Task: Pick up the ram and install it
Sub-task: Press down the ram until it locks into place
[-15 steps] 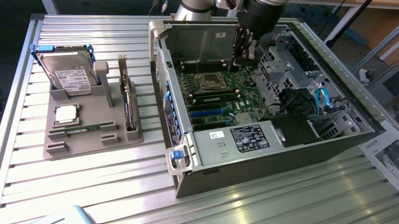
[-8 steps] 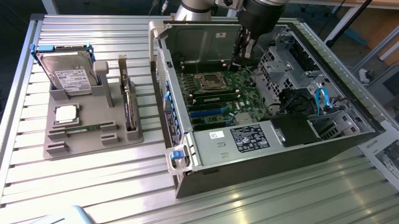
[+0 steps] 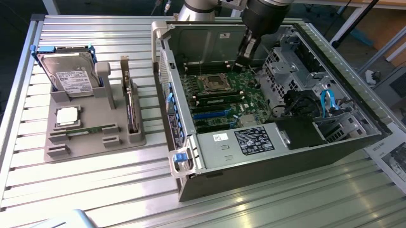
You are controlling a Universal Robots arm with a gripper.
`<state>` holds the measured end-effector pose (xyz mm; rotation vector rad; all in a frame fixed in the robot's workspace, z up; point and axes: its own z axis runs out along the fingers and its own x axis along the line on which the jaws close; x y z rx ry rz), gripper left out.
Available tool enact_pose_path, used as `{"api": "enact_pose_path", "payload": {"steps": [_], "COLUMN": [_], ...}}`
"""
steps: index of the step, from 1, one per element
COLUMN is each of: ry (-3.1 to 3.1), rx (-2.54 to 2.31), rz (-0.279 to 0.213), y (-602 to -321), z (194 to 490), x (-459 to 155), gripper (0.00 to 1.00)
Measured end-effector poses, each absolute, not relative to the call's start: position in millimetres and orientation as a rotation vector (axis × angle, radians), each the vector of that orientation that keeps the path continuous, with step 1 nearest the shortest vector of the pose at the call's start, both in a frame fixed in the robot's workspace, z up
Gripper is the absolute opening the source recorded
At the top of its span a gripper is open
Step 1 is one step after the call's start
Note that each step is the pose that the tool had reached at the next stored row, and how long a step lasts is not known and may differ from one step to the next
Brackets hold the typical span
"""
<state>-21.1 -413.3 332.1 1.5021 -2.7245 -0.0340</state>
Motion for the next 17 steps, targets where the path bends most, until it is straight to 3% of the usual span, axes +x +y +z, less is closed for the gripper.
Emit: {"api": "enact_pose_path", "payload": {"steps": [17], "ry": [-2.976], "rx": [0.924], "rz": [-0.043], "y": [-413.3], "z": [332.1], "x": [-21.1], "gripper": [0.10]}}
